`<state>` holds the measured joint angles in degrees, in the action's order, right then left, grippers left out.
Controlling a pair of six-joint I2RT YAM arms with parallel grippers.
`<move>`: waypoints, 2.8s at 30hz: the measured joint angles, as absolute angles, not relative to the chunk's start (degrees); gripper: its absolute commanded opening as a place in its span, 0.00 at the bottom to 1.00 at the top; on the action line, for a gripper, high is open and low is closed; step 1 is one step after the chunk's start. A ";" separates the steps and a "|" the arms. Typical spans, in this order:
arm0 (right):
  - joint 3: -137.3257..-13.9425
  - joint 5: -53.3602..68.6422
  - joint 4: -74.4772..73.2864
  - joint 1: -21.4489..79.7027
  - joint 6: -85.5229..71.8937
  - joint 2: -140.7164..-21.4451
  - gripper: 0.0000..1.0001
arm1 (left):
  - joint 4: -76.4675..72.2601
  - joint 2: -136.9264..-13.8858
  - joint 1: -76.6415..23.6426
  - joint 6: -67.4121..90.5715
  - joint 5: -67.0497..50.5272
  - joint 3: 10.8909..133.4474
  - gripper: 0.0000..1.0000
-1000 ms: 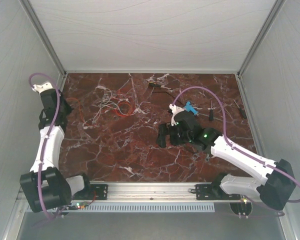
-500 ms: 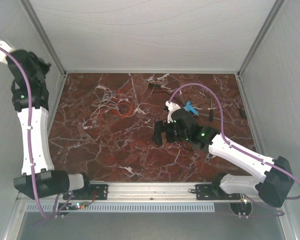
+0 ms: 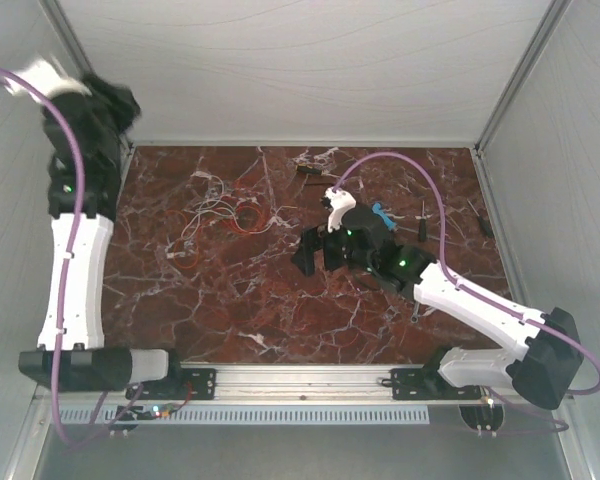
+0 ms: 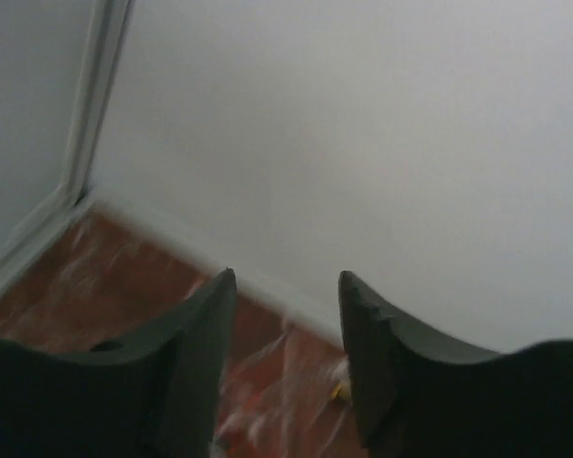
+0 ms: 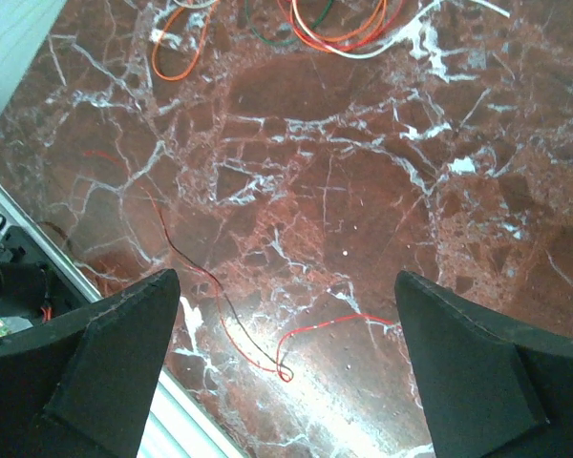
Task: Zip-tie the wires
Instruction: Untie the cable at the center of the board.
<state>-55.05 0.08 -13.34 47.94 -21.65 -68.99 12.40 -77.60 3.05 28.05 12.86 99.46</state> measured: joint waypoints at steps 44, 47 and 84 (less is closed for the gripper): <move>-44.64 -0.27 -16.12 47.94 -23.33 -68.90 0.94 | 8.49 -110.26 10.72 53.82 2.57 68.53 0.46; -44.64 -0.40 -16.45 47.94 -23.33 -68.90 0.94 | 7.79 -110.26 10.79 53.54 2.61 69.17 0.45; -44.77 -0.21 -16.40 47.94 -23.09 -68.95 0.94 | -1.32 -76.36 11.09 50.81 12.16 76.20 0.00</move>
<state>-44.77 -0.21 -16.40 47.94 -23.09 -68.95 -1.32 -76.36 11.09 50.81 12.16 76.20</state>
